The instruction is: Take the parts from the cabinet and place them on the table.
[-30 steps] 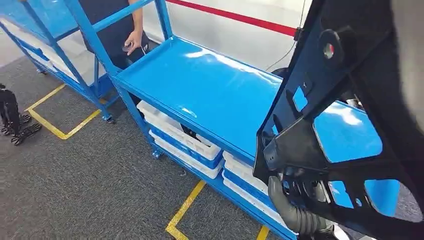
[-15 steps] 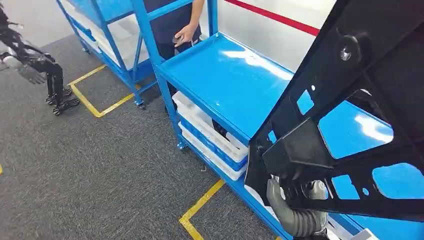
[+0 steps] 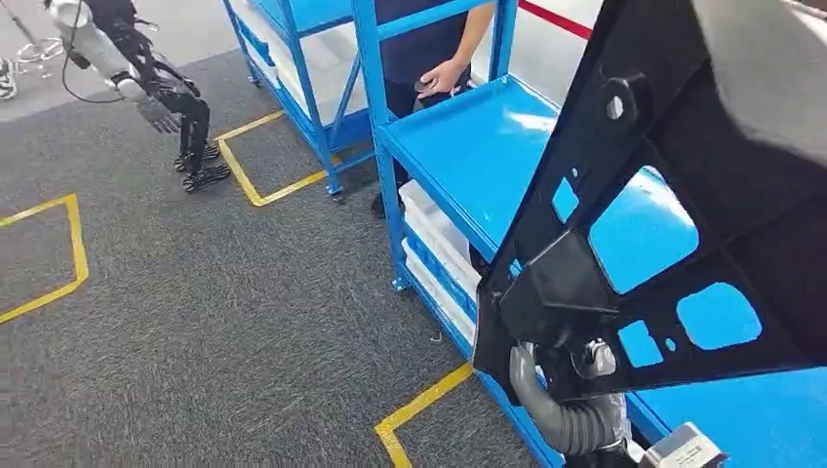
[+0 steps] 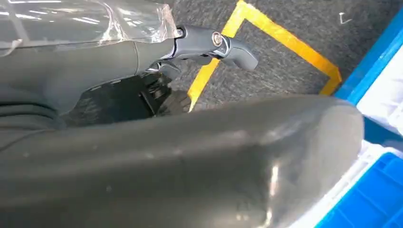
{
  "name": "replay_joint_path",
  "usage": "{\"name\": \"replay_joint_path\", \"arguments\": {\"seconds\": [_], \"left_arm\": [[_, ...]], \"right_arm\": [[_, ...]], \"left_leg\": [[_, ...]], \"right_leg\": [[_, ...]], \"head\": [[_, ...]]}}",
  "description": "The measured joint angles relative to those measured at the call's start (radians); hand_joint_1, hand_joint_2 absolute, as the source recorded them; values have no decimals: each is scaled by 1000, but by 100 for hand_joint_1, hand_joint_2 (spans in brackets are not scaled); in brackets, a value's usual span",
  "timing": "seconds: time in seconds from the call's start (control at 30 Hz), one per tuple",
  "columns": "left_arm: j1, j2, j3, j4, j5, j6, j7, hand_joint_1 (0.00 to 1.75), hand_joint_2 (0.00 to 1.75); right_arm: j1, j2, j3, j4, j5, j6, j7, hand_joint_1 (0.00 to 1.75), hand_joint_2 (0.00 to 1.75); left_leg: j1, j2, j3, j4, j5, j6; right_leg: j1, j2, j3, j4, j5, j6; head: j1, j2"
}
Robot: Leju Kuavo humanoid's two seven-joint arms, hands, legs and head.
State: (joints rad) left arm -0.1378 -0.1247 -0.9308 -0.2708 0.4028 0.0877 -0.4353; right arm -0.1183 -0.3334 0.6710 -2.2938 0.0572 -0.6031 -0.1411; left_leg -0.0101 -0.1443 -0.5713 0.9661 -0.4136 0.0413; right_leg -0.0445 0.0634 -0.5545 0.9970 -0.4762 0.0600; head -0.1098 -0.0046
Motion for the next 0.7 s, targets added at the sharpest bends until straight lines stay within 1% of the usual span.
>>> {"name": "replay_joint_path", "arguments": {"seconds": [0.03,0.07,0.1,0.13,0.17,0.2,0.23,0.27,0.3,0.33,0.37,0.4,0.43,0.47,0.53,0.57,0.6,0.63,0.67,0.7], "left_arm": [[4,0,0,0,0,0,0,0,0],[6,0,-1,0,0,0,0,0,0],[8,0,-1,0,0,0,0,0,0],[6,-1,-1,0,0,0,0,0,0],[4,-1,-1,0,0,0,0,0,0],[3,-2,-1,0,0,0,2,0,0],[3,-2,-1,0,0,2,3,0,0],[4,-3,-2,0,3,11,3,0,0],[5,-3,-2,0,11,26,3,0,0],[4,-3,-2,0,21,43,2,0,0],[3,-3,-2,0,34,65,-2,0,0],[0,-3,-1,0,44,83,-8,0,0],[-5,-3,0,0,53,99,-11,0,0],[-10,-3,0,0,55,110,-11,0,0],[-13,-2,1,0,65,127,-13,0,0],[-11,-2,1,0,66,132,-12,0,0],[-7,-1,1,0,66,136,-10,0,0],[-6,-1,1,0,64,138,-7,0,0],[-9,0,1,0,64,140,-5,0,0],[-11,0,1,0,62,140,-3,0,0]], "right_arm": [[0,0,-1,2,0,0,0,175,175],[-2,0,-1,3,0,1,0,175,175],[-3,0,-3,4,-1,1,0,175,175],[-3,0,-5,5,-3,1,0,175,175],[-1,0,-5,5,-3,2,0,175,175],[-1,0,-5,5,-3,3,4,175,175],[-3,0,-5,5,-2,5,10,175,175],[-7,0,-5,7,1,9,19,175,175],[-14,0,-5,7,3,13,27,175,175],[-23,0,-4,7,5,14,34,175,175],[-33,0,-4,7,6,13,38,175,175],[-43,0,-4,7,7,8,38,175,175],[-48,0,-4,7,11,1,37,175,175],[-51,0,-4,7,12,-3,36,175,175],[-56,1,-3,10,3,-8,31,175,175],[-61,3,-2,13,-3,-8,27,175,175],[-62,5,-2,16,-8,-9,21,175,175],[-61,5,-1,20,-13,-13,15,175,175],[-62,6,-1,22,-15,-18,8,175,175],[-58,6,-1,23,-16,-19,3,175,175]], "left_leg": [[4,-8,-2,-4,3,-2],[7,-20,-5,-1,1,-5],[6,12,-6,11,-7,-9],[1,76,-27,55,-33,-16],[3,107,-64,128,-68,-22],[6,123,-110,219,-107,-26],[8,129,-152,300,-135,-28],[10,130,-176,343,-140,-28],[10,131,-173,331,-125,-26],[9,135,-149,276,-92,-21],[6,145,-105,190,-50,-13],[-2,182,-48,81,-5,1],[-17,245,-13,7,4,13],[-21,233,-14,4,4,11],[-25,206,-20,4,5,12],[-26,191,-20,-2,6,13],[-8,172,-1,-21,18,19],[-10,159,5,-28,20,19],[-9,149,6,-27,22,30],[-9,134,6,-27,21,31]], "right_leg": [[5,-13,1,1,-1,-5],[3,-30,2,0,1,-13],[3,-42,5,-2,1,-18],[4,-53,7,-2,0,-26],[6,-65,7,-2,-2,-29],[8,-78,7,-2,-3,-31],[9,-92,8,-2,-5,-33],[10,-106,9,-2,-7,-34],[11,-119,11,-2,-9,-35],[13,-131,14,-2,-12,-35],[14,-144,18,-2,-14,-34],[16,-156,24,-3,-18,-33],[17,-168,30,-4,-21,-30],[23,-177,32,-6,-25,-24],[21,-200,37,-10,-28,-18],[22,-214,45,-17,-29,-14],[19,-196,50,-15,-39,-5],[16,-132,47,9,-54,-6],[17,-90,16,71,-87,-8],[16,-75,-25,152,-124,-7]], "head": [[0,0],[0,0],[1,0],[-3,0],[-3,0],[-3,0],[-3,0],[-3,0],[-3,0],[-3,0],[-3,0],[-3,0],[-3,0],[-2,0],[-2,0],[-3,0],[-2,0],[-2,0],[0,0],[1,0]]}}
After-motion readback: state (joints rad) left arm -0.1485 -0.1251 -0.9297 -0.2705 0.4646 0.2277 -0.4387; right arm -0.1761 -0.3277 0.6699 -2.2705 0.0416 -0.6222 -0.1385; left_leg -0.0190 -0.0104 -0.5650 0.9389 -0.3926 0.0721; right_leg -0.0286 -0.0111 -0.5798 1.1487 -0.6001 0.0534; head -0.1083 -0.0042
